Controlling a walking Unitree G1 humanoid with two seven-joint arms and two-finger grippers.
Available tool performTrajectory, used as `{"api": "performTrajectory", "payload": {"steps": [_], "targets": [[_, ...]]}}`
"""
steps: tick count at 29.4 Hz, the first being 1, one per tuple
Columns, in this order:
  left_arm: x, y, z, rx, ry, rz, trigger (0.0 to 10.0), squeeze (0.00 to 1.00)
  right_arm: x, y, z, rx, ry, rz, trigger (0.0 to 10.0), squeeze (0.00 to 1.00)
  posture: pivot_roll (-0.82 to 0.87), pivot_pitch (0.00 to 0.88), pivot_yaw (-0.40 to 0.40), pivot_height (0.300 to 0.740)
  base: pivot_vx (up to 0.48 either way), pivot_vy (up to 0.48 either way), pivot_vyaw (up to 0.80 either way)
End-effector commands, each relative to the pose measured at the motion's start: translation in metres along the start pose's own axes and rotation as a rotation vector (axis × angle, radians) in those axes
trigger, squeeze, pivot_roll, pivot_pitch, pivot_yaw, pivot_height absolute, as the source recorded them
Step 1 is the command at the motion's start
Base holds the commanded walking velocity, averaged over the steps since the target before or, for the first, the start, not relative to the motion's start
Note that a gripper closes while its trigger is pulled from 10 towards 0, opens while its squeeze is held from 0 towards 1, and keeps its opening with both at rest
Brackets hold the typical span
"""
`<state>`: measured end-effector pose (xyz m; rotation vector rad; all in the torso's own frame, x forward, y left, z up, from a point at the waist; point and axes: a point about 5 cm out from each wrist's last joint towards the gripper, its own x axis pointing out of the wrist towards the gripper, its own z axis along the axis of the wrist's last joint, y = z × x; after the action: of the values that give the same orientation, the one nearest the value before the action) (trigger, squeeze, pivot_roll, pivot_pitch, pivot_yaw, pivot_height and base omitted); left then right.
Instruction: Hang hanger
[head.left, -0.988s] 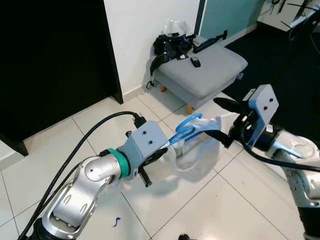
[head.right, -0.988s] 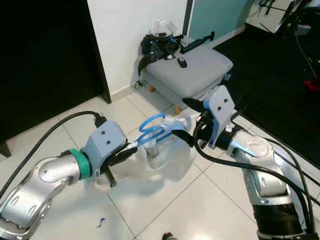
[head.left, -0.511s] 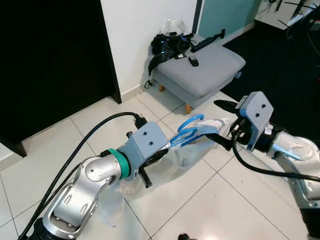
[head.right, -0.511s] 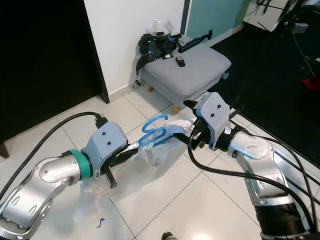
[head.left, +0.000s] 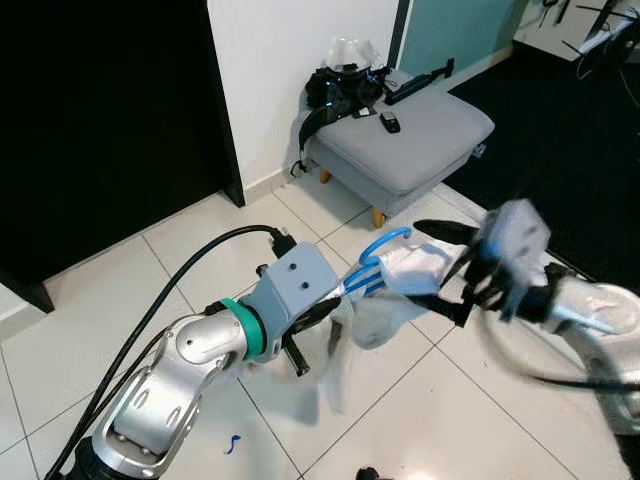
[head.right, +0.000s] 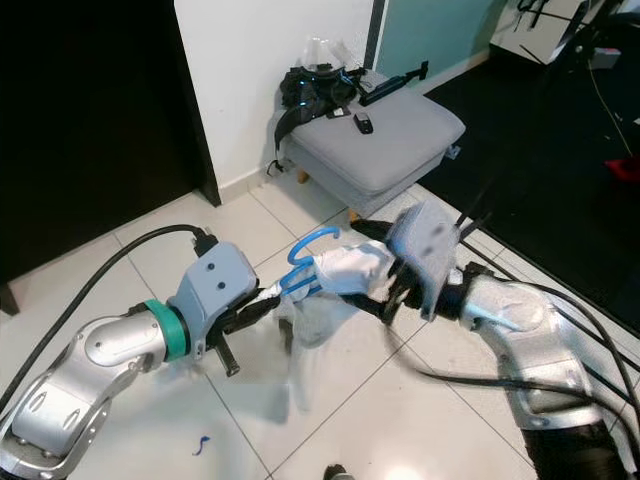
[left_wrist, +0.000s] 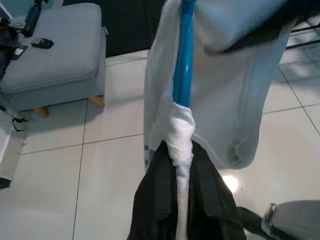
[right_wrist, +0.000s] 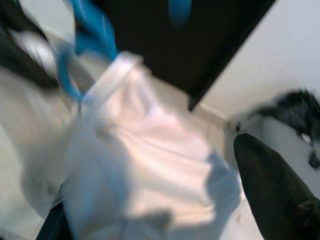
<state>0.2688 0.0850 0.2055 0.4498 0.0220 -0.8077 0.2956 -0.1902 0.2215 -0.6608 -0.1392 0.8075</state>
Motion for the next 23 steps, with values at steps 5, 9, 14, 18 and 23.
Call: {"api": "performTrajectory", "payload": {"steps": [5,9,14,18,23], "targets": [[-0.001,0.002,0.005,-0.018,-0.029,0.001,10.0,0.0,0.0,0.013,-0.009,-0.031,0.028,0.043,10.0,1.0,-0.12,0.142,0.084,0.74,0.0,0.0,0.0],[-0.001,0.003,0.005,-0.015,-0.028,0.002,10.0,0.0,-0.002,0.021,-0.008,0.026,0.014,0.098,10.0,0.52,-0.12,0.141,0.086,0.74,0.0,0.0,0.0],[-0.001,0.003,0.005,-0.016,-0.027,0.006,10.0,0.0,-0.001,0.023,-0.002,0.128,-0.067,0.114,10.0,0.0,-0.11,0.141,0.085,0.74,0.0,0.0,0.0],[0.0,0.004,0.006,-0.047,-0.035,0.021,10.0,0.0,-0.003,0.03,0.005,0.223,-0.142,0.149,10.0,0.0,-0.11,0.141,0.084,0.74,0.0,0.0,0.0],[0.002,0.005,0.007,-0.107,-0.053,0.044,10.0,0.0,-0.006,0.038,0.015,0.331,-0.231,0.18,10.0,0.0,-0.11,0.142,0.084,0.74,0.0,0.0,0.0]]}}
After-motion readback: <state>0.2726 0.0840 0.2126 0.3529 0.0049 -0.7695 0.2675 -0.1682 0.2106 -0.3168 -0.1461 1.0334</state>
